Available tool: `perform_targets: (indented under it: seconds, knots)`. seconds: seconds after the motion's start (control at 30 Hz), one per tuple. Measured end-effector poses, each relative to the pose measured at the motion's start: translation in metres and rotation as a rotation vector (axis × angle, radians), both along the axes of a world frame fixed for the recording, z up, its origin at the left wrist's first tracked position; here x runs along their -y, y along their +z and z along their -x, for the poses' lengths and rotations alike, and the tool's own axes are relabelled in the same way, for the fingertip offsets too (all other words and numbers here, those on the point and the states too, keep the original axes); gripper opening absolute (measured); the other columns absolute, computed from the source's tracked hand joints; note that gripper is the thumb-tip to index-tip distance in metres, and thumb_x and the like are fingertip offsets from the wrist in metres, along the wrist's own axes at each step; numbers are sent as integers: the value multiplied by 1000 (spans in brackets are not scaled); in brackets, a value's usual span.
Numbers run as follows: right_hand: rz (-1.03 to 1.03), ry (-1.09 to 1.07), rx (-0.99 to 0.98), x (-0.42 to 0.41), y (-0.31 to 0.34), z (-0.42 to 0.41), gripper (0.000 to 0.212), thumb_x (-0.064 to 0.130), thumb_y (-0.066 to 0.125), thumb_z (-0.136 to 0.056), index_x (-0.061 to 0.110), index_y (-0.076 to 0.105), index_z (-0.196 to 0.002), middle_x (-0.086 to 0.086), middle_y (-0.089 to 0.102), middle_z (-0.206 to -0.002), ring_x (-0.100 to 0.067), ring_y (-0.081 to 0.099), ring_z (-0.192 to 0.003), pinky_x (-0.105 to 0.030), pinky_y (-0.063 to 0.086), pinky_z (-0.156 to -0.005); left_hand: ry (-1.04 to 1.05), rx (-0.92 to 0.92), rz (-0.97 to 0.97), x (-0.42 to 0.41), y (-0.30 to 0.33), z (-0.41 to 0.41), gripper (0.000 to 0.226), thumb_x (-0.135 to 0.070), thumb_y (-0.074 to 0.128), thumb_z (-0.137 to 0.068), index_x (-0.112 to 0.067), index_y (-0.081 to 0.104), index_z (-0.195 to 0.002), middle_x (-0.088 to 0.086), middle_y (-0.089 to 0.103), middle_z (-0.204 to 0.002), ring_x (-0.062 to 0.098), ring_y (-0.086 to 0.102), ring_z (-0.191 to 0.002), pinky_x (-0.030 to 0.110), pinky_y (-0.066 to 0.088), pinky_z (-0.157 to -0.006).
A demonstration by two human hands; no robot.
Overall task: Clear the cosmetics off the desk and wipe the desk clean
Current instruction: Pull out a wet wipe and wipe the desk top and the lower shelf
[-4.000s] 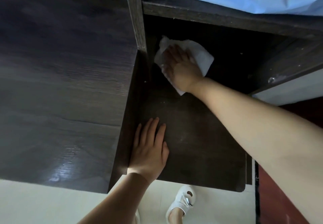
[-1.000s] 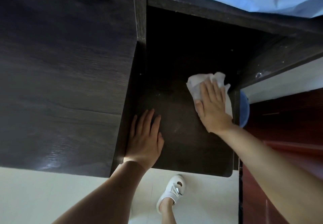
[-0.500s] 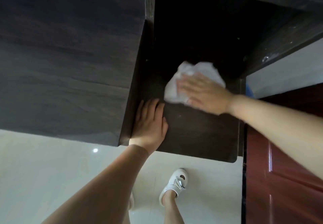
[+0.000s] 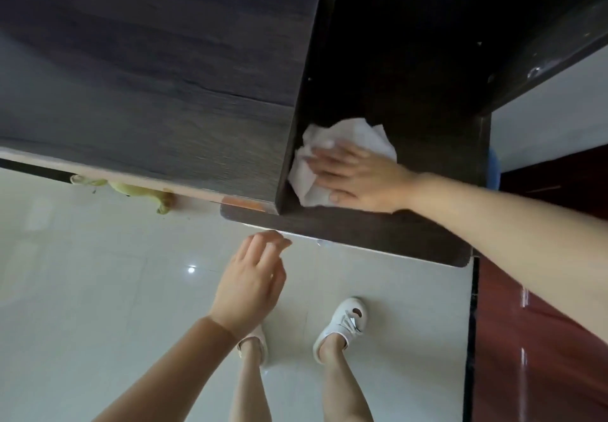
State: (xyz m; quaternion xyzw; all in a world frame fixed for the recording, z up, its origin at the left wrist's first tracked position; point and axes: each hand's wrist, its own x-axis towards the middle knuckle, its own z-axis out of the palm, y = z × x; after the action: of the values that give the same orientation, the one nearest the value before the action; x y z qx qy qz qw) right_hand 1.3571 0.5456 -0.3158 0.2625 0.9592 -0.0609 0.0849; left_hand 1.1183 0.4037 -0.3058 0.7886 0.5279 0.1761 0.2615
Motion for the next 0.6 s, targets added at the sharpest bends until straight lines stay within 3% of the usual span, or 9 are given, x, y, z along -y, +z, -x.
perform_targets:
  seconds: [0.1,0.17,0.2,0.27,0.37,0.43,0.5,0.53,0.6]
  knots:
    - [-8,-579,-54,-58,-1,-3,61,43,17,-97,4,30,-142,-19,23,-153,-33,17,-143,-53,10,-117,362,69,73,-2,-6,24,37,-19,35,-86,-2,53,-113,18,55,-109,25,48,-103,33,39,-92]
    - [17,-919,-99,-57,0,19,55,38,21,-99,10,17,-146,-10,10,-158,-25,5,-146,-46,4,-118,636,157,184,-12,-4,24,39,-15,35,-89,-3,46,-124,15,50,-119,27,49,-110,40,42,-97]
    - [10,-976,-125,-43,-3,36,54,35,22,-99,11,16,-147,-9,9,-158,-25,4,-146,-44,2,-118,730,212,248,-17,-2,20,40,-10,36,-91,-5,41,-130,12,47,-125,24,47,-115,39,41,-99]
    - [-30,-874,-113,0,-12,65,53,32,27,-98,5,24,-144,-15,18,-155,-29,14,-144,-44,5,-117,833,328,342,-26,5,9,46,-2,36,-91,-10,34,-137,3,44,-131,13,43,-120,26,37,-97]
    - [-68,-515,-72,75,-10,75,49,31,35,-92,-3,58,-117,-24,55,-129,-37,46,-127,-45,19,-111,935,429,423,-31,11,-6,51,0,35,-91,-13,31,-140,-2,44,-136,10,40,-126,22,33,-98]
    - [4,-240,11,87,0,51,49,35,33,-92,1,57,-118,-20,55,-131,-35,44,-130,-46,19,-110,970,432,463,-29,11,-10,50,-2,34,-90,-13,33,-139,1,44,-140,15,40,-128,28,33,-104]
    - [80,-56,-27,67,3,17,54,42,26,-93,12,42,-135,-11,38,-147,-27,27,-140,-44,9,-113,975,447,471,-28,10,-12,49,-1,34,-90,-12,35,-138,2,45,-139,13,40,-127,28,32,-105]
    - [115,-113,-23,49,1,1,59,45,21,-92,16,30,-143,-6,25,-153,-23,15,-143,-41,4,-114,977,453,465,-28,11,-13,48,0,34,-90,-12,35,-137,1,44,-139,11,40,-125,25,31,-103]
    - [106,-516,30,15,-3,-32,61,43,11,-90,19,10,-147,-5,8,-157,-23,3,-145,-43,2,-115,984,453,461,-28,12,-13,48,0,34,-91,-13,36,-136,-1,45,-138,8,39,-123,23,30,-101]
